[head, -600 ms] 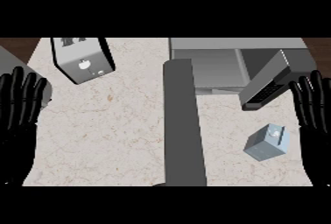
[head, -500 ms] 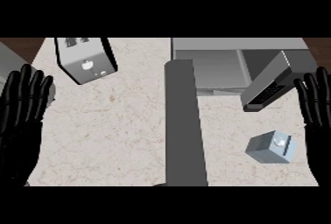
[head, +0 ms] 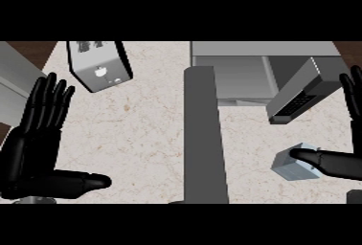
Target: Pick up the milk, place it into the microwave and close the microwave
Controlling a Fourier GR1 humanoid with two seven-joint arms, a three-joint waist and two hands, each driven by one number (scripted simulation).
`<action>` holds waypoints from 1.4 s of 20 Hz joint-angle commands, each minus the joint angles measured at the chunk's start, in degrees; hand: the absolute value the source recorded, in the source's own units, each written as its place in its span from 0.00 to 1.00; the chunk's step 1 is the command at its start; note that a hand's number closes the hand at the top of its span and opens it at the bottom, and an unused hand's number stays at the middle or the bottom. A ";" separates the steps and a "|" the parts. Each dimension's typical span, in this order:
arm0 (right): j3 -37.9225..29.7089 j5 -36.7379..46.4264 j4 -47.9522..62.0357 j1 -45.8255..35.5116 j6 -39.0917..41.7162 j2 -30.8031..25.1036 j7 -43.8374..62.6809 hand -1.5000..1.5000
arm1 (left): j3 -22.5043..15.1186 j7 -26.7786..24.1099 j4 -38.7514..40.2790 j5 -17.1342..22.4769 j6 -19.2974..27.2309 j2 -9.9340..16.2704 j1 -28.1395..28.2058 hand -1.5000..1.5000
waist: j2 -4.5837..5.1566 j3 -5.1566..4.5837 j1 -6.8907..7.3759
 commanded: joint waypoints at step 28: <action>-4.60 5.56 23.79 16.64 5.79 1.93 -24.21 0.00 | -6.16 3.24 -15.97 -1.58 -1.68 -4.10 15.94 0.00 | -0.12 0.08 0.21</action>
